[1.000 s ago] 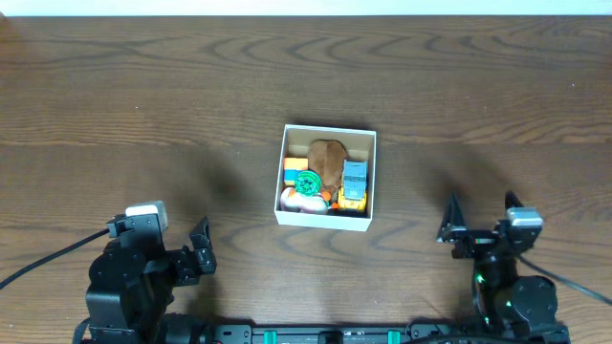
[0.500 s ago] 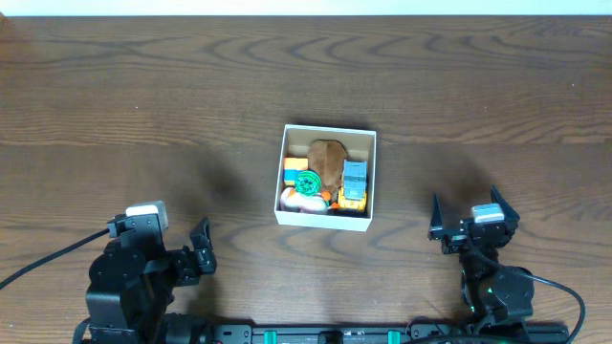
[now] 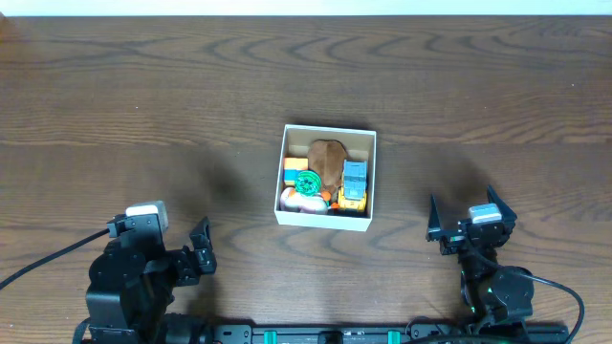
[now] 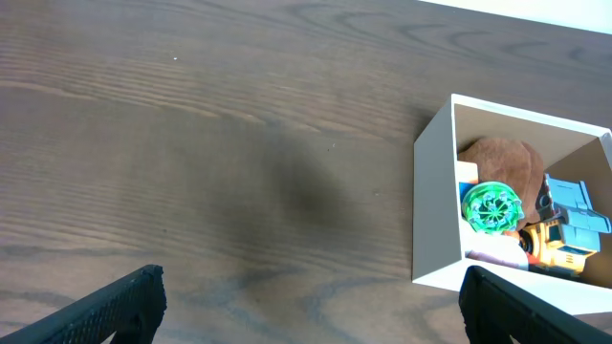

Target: Pack container

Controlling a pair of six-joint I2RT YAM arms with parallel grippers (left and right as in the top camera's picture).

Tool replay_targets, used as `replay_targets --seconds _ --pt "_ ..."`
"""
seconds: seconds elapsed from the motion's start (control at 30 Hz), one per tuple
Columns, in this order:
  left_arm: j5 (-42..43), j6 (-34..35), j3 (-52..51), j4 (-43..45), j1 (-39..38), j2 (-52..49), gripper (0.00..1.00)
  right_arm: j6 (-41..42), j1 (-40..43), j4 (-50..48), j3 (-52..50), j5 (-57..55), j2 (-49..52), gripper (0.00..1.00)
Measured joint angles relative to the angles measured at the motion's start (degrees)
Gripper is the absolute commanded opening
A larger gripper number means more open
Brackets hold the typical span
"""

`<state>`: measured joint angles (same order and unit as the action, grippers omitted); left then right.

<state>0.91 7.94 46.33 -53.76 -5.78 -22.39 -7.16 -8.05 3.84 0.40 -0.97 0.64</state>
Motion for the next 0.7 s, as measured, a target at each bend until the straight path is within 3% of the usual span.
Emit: replay_targets --seconds 0.53,0.7 --pt "0.0 -0.1 0.0 -1.5 0.2 0.0 0.98 0.0 0.0 0.0 0.0 0.0 0.0 0.99" --pt "0.0 -0.4 -2.1 -1.6 3.5 3.6 0.98 0.0 0.0 0.0 0.0 0.2 0.0 0.99"
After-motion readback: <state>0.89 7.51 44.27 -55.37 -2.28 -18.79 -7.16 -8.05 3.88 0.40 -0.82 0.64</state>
